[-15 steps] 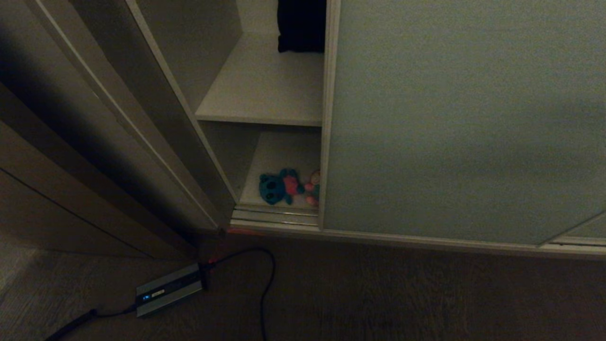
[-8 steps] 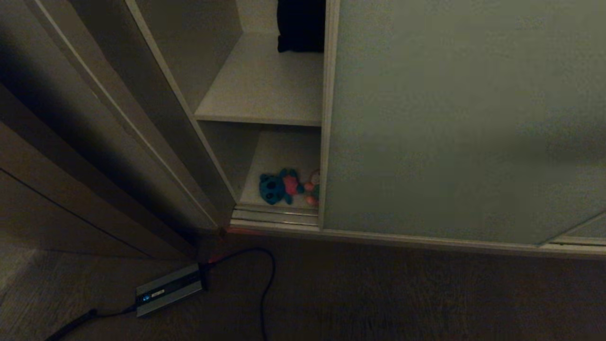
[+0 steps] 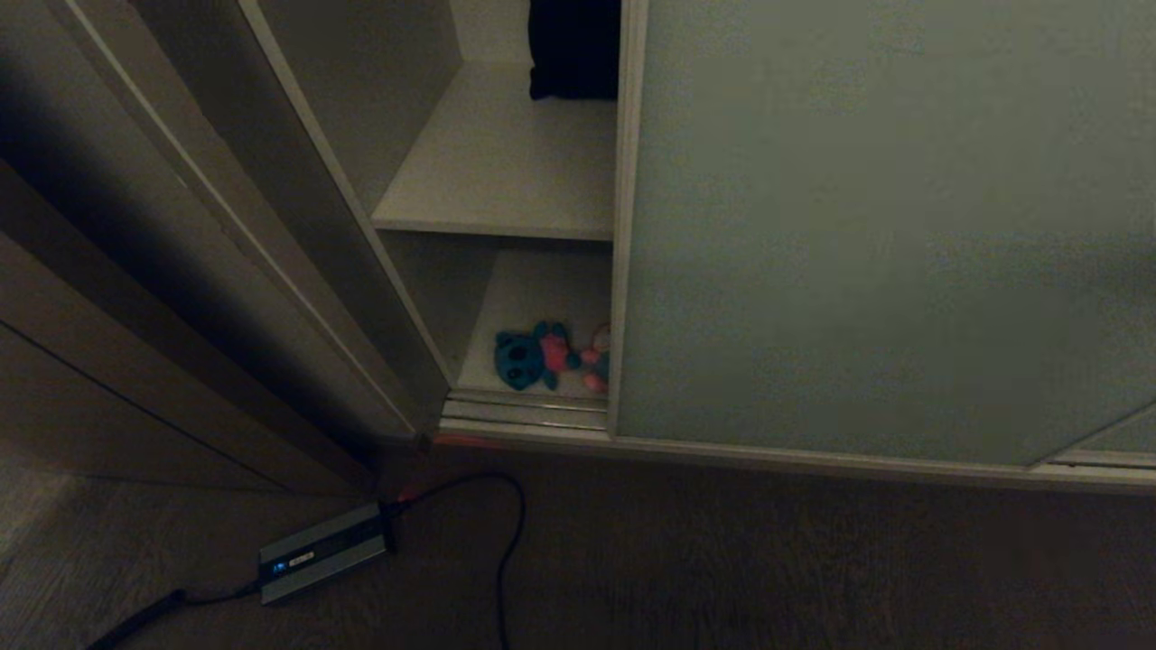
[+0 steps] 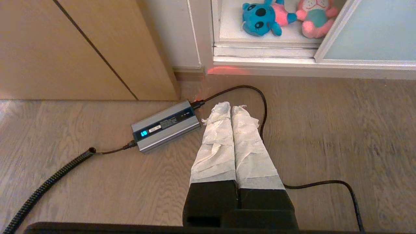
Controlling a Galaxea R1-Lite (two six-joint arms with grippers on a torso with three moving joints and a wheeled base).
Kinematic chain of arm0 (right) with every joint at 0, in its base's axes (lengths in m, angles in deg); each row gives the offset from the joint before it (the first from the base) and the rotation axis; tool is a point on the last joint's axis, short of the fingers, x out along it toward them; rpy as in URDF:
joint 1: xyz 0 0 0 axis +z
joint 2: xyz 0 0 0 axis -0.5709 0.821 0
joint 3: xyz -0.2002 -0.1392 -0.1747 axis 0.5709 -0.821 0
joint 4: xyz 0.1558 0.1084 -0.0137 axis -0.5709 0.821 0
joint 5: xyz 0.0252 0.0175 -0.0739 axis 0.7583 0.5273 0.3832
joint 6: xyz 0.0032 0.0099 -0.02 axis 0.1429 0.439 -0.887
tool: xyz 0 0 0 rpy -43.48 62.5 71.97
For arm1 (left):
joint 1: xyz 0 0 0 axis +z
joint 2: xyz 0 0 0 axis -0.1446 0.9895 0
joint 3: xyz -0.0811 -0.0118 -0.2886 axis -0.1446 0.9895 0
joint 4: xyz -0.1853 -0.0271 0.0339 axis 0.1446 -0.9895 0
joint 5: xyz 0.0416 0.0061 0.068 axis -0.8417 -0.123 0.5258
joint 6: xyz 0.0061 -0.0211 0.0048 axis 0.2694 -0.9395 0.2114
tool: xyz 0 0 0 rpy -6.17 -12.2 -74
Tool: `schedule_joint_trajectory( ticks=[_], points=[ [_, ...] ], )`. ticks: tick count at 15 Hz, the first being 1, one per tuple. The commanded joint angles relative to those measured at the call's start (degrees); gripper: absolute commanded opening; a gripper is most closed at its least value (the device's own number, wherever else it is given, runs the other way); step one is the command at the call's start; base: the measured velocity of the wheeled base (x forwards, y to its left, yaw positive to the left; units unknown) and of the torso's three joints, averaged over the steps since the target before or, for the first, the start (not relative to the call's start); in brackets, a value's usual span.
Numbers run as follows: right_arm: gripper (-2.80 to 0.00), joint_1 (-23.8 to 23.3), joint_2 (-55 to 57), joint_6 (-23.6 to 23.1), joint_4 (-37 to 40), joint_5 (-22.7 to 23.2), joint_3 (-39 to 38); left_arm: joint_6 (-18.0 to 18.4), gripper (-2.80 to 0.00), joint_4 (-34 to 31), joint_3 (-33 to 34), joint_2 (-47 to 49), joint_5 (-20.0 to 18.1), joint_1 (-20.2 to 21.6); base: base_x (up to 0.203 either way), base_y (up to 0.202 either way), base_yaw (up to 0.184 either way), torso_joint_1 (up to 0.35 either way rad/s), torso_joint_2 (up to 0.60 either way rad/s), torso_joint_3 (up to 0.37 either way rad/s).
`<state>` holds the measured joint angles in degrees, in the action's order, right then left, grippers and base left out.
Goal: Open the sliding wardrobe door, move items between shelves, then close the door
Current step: Close the door
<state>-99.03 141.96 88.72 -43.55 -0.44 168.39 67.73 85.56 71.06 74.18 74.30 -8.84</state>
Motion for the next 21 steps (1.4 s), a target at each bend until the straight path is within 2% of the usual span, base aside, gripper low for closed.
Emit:
schedule_joint_trajectory(
  ticks=[1,3,5,11,13,16,21],
  points=[
    [-2.8,-0.04,6.3,4.83,0.39,8.47,4.43,0.03,-2.8,-0.03,0.0,-0.02,-0.01,0.0,0.0,0.0,0.0,0.0,0.0,0.0],
    [-2.8,-0.3,7.58,7.7,0.44,14.92,5.0,0.03,-2.8,-0.03,0.0,-0.02,-0.01,0.0,0.0,0.0,0.0,0.0,0.0,0.0],
    [-2.8,-1.66,9.04,8.09,0.15,18.18,5.09,0.03,-2.8,-0.03,0.0,-0.02,-0.01,0.0,0.0,0.0,0.0,0.0,0.0,0.0],
    [-2.8,-2.49,12.23,8.31,-1.18,18.74,5.21,0.03,-2.8,-0.03,0.0,-0.02,-0.01,0.0,0.0,0.0,0.0,0.0,0.0,0.0],
    [-2.8,-2.13,12.85,9.68,-1.25,20.79,5.21,0.03,-2.8,-0.03,0.0,-0.02,-0.01,0.0,0.0,0.0,0.0,0.0,0.0,0.0],
    [-2.8,-0.34,13.84,11.0,-1.8,21.34,5.21,0.03,-2.8,-0.03,0.0,-0.02,-0.01,0.0,0.0,0.0,0.0,0.0,0.0,0.0],
    [-2.8,2.73,17.08,11.34,-10.91,20.87,5.21,0.03,-2.8,-0.03,0.0,-0.02,-0.01,0.0,0.0,0.0,0.0,0.0,0.0,0.0]
  ],
)
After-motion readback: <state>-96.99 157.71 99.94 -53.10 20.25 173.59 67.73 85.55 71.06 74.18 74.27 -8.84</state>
